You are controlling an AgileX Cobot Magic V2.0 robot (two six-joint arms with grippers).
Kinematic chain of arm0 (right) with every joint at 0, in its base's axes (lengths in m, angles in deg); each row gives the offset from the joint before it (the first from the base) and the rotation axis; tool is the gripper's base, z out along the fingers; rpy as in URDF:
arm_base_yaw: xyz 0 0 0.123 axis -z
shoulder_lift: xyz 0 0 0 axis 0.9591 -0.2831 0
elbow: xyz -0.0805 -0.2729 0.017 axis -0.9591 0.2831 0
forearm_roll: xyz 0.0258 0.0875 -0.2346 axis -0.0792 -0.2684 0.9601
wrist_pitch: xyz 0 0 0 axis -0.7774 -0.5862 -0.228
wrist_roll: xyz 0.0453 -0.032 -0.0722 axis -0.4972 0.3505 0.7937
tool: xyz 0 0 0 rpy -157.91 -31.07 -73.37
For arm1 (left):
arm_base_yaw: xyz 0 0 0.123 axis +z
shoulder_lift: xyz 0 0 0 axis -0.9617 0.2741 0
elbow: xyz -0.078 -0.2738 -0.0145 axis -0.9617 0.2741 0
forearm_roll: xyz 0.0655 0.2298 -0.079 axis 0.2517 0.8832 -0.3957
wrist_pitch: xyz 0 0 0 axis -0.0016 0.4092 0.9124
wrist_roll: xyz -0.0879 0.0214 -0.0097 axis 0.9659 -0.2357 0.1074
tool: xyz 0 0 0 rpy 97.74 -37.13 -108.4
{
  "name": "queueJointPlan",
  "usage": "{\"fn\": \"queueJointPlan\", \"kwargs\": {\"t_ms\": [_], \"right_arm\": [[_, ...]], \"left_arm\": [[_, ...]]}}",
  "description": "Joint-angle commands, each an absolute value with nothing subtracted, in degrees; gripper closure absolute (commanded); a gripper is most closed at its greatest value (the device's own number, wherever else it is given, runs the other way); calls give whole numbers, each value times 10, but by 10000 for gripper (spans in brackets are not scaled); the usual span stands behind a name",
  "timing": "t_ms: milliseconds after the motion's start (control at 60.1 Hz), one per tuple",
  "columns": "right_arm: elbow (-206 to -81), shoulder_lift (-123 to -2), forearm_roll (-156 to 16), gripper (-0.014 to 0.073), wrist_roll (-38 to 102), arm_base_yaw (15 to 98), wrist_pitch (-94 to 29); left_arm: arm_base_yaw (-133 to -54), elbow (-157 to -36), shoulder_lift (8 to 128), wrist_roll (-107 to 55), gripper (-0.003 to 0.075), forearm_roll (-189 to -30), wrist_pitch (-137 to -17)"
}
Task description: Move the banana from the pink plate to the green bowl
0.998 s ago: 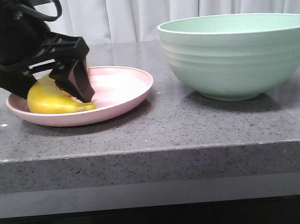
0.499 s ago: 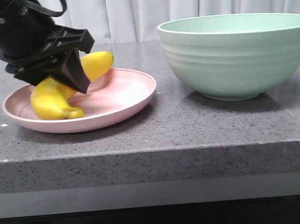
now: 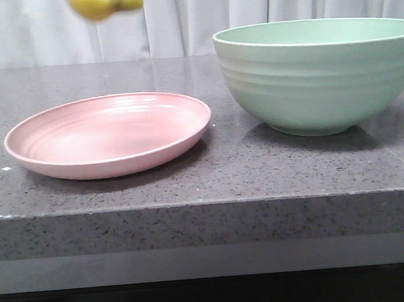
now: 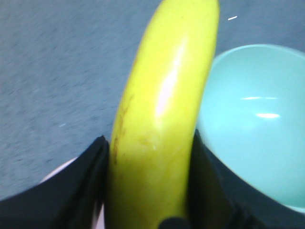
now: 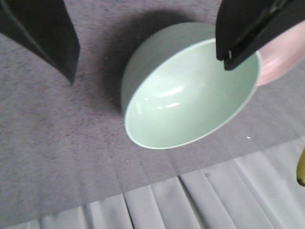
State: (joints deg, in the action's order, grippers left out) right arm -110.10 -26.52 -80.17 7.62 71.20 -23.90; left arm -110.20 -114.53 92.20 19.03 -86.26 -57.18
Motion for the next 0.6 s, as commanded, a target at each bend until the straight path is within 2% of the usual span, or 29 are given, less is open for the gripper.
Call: {"fn": "queueJointPlan", "kwargs": {"t_ms": [0,100,283,432,582], "right_arm": [[-1144,-310,-906,-6,83,712,-271],[-1169,-353,-1007,-1,107,695,-254],[-1203,-426,-1230,92,253,642,-225],[-1210,-483,-1407,92,390,616,-212],[-1221,-554,-1582,60,550,613,-141]], "left_arm": [[-1137,-1166,884,193,514,-866,-600],[-1174,-1166,880,193,514,-866,-585],[-1216,-1164,881,193,514,-866,-572],[-1227,-1164,881,193,514,-867,-571],[-1227,-1164,881,193,514,-874,-565]]}}
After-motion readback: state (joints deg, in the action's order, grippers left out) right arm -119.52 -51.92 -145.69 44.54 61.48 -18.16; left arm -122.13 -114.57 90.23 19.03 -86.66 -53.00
